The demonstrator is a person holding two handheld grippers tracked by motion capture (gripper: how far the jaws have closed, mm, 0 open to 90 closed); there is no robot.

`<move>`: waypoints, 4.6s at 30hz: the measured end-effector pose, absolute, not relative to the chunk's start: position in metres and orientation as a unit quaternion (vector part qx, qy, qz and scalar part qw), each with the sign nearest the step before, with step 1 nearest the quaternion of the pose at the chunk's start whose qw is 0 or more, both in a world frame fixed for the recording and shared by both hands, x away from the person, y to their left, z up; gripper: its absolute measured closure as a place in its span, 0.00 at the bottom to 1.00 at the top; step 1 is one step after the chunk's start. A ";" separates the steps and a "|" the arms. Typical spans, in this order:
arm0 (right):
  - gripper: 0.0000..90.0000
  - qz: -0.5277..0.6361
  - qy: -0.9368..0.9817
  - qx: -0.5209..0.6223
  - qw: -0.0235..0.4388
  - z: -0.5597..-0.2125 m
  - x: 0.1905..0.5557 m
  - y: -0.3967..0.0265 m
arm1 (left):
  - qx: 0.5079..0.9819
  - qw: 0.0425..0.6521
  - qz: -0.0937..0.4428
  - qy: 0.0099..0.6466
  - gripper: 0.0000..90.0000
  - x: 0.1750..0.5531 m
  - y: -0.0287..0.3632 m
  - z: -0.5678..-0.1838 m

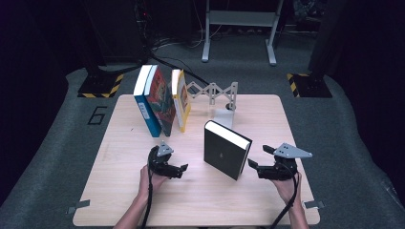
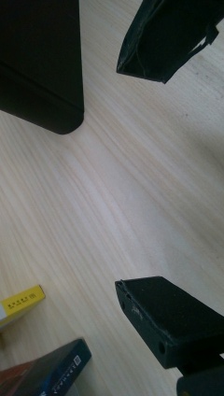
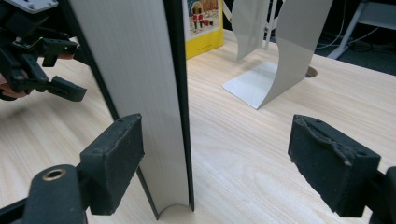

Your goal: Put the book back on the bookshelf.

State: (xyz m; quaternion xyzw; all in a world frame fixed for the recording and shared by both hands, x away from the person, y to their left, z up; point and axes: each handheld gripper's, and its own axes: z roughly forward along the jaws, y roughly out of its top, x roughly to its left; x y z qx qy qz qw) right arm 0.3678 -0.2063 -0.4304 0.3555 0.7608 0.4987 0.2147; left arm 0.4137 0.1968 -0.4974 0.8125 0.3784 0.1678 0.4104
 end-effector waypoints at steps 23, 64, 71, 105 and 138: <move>0.17 0.479 0.762 0.373 0.225 -0.433 0.380 -0.197 | 0.818 0.441 0.156 0.334 0.00 0.423 0.166 -0.479; 0.19 0.454 0.784 0.363 0.217 -0.441 0.391 -0.168 | 0.830 0.484 0.106 0.257 0.06 0.435 0.119 -0.483; 0.18 0.462 0.778 0.370 0.212 -0.442 0.389 -0.172 | 0.827 0.483 0.113 0.264 0.07 0.435 0.119 -0.482; 0.19 0.469 0.771 0.377 0.206 -0.438 0.381 -0.179 | 0.815 0.506 0.097 0.266 0.16 0.439 0.125 -0.483; 0.18 0.467 0.764 0.389 0.216 -0.432 0.388 -0.187 | 0.806 0.518 0.096 0.270 0.16 0.436 0.122 -0.477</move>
